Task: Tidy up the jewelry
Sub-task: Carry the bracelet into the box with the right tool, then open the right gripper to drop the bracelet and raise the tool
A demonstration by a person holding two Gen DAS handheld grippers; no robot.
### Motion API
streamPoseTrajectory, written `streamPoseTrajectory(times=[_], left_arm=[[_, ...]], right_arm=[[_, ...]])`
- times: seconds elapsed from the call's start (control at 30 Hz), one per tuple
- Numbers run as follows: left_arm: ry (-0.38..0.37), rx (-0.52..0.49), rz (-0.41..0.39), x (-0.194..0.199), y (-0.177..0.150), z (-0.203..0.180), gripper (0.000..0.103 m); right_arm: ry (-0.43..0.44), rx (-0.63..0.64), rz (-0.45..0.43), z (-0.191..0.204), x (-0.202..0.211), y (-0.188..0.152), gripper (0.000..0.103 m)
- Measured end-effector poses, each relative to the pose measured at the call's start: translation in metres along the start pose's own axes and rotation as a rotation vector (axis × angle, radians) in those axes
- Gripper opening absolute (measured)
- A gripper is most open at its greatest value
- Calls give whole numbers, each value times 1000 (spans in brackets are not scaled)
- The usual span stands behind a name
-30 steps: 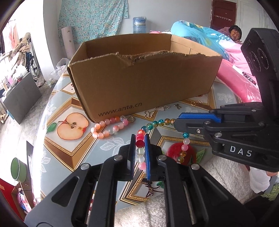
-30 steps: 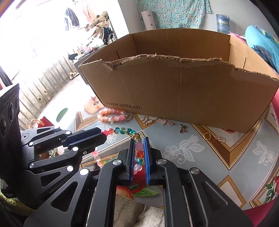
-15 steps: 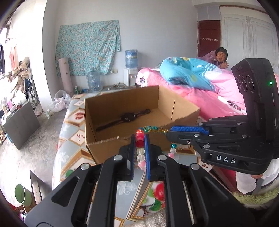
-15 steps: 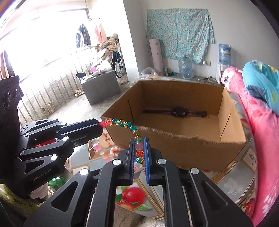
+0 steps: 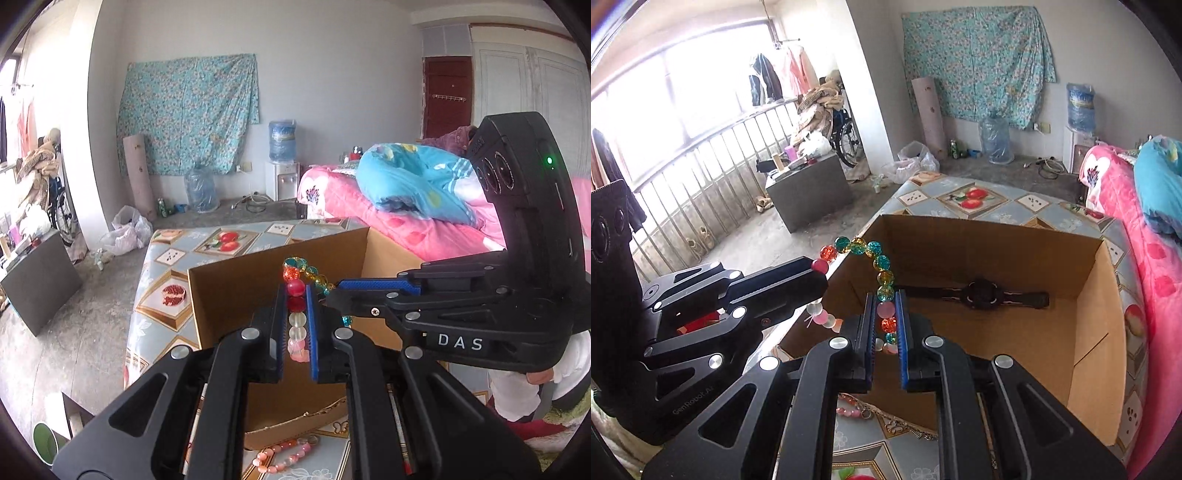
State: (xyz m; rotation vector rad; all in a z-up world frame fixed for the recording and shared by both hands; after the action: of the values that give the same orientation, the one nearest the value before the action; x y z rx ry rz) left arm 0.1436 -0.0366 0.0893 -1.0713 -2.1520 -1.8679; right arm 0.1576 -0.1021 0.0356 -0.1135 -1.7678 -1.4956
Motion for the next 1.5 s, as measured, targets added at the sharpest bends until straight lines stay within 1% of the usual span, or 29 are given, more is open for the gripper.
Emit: streamPoseTrajectory(times=[0.17,0.27,0.33,0.4,0.53,0.73,0.83,1.0,1.07,1.1,1.13,1.23,1.4,1.5], left_arm=[[39,42,91,-23,-24,26,9],[92,50,135,-38,-36,40,9],[121,55,143,-45,-40,49,9],[125,64,138,-47,-40,55,10],[137,89,109,-42,-33,66,15],[149,156,71,-28,-26,83,18],[133,193,54,-16,-26,87,20],[95,194,30,3,-35,79,26],[78,194,28,10,-40,75,29],[70,189,26,13,-42,73,29],[65,182,23,16,-45,71,30],[63,155,12,24,-51,64,34],[59,140,10,31,-61,57,37],[58,142,14,36,-68,55,38]], right_arm=[[23,-29,83,0,-31,-15,10],[26,-50,132,-5,-51,-19,10],[17,-53,146,-8,-60,-21,11],[5,-57,147,-12,-64,-21,11],[0,-75,111,-20,-58,-20,11],[-5,-133,61,-32,-33,-28,11],[9,-159,32,-29,-17,-35,11],[41,-184,-12,-15,5,-44,12],[51,-194,-22,-9,10,-49,18],[60,-200,-30,-6,14,-51,25],[69,-201,-37,-2,17,-52,28],[77,-181,-39,7,24,-58,29],[65,-156,-17,18,30,-73,34],[65,-164,-7,21,32,-81,34]])
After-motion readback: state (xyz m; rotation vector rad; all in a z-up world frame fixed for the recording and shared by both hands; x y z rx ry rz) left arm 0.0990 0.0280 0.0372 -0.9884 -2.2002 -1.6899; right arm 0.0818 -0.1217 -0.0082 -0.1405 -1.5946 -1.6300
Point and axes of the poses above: each gripper's, at about its wrist camera, not at the fingertips, and x roughly against the way its jaws point, z to its left, y to its top, the point moved 9 cm from there along -x, roughly the way its jaws point, and after that the axes turned 15 degrees about x, right-handed, at the moved point
